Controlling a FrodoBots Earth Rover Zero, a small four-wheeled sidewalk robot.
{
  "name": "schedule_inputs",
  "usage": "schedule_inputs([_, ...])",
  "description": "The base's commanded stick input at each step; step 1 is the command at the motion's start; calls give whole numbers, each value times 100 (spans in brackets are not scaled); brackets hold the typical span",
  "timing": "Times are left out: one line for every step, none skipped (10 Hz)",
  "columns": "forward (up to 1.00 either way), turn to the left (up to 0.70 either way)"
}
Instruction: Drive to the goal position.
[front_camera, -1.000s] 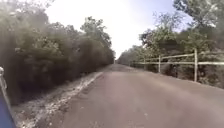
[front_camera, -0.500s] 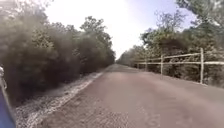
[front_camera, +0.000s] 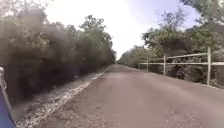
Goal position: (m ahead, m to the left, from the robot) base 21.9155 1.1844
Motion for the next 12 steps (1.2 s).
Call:
schedule_inputs([70,0])
schedule_inputs([70,0])
schedule_inputs([70,0])
schedule_inputs([70,0])
schedule_inputs([70,0])
schedule_inputs([70,0])
schedule_inputs([70,0])
schedule_inputs([70,0])
schedule_inputs([70,0])
schedule_inputs([70,0])
schedule_inputs([70,21])
schedule_inputs([70,35])
